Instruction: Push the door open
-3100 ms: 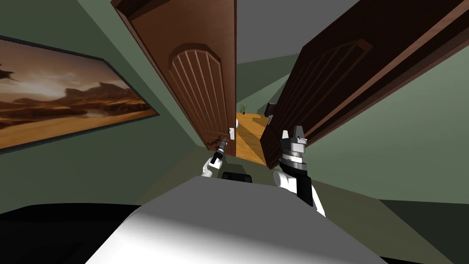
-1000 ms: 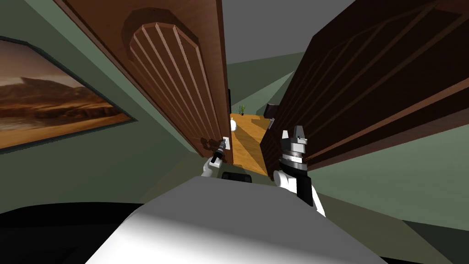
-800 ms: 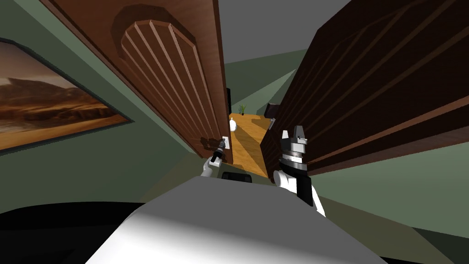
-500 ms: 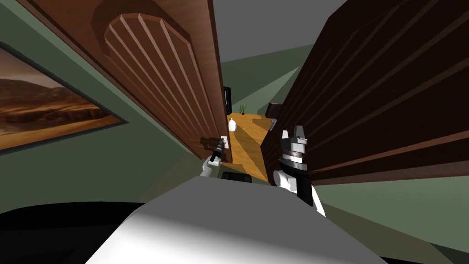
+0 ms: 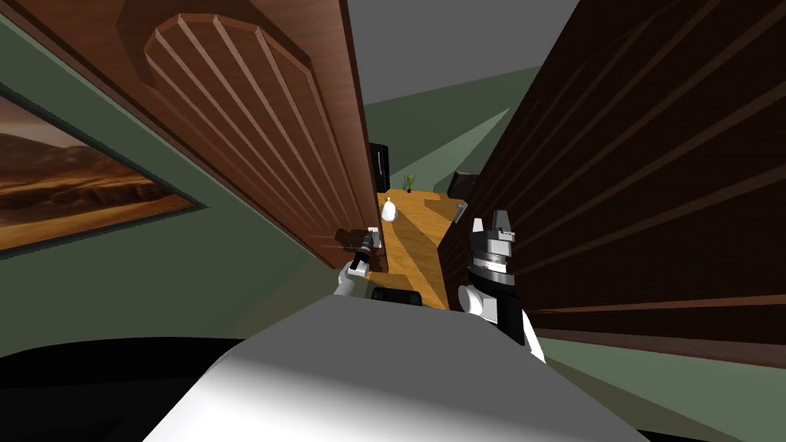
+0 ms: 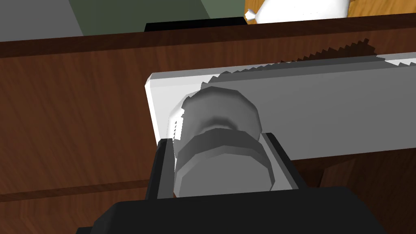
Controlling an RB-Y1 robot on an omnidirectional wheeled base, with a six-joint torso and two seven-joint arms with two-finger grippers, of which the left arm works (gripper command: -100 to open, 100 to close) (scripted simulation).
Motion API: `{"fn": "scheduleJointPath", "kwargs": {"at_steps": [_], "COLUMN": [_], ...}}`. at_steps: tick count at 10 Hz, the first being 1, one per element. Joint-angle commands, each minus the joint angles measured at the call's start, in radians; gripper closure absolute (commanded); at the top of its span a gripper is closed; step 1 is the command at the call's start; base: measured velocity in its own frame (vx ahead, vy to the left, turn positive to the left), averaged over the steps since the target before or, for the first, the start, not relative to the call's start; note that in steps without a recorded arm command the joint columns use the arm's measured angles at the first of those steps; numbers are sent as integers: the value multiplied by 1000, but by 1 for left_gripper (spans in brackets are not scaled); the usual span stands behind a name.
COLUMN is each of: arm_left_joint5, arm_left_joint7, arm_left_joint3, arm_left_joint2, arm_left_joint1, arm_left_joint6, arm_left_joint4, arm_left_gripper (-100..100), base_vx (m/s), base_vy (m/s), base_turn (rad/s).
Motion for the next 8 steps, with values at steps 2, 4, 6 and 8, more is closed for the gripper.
{"fn": "scheduleJointPath", "kwargs": {"at_steps": [2, 4, 6, 8], "arm_left_joint5": [6, 8, 10, 12], "arm_left_joint7": [-3, -9, -14, -20], "arm_left_joint3": [43, 66, 89, 112], "arm_left_joint2": [13, 10, 6, 2], "arm_left_joint1": [-15, -21, -28, -34], "arm_left_joint6": [-10, -9, -9, -9], "arm_left_joint4": [16, 23, 30, 37], "arm_left_gripper": [100, 100, 100, 100], "base_vx": [115, 153, 142, 131], "base_vy": [-67, -98, -103, -77], "base_turn": [55, 66, 79, 59]}}
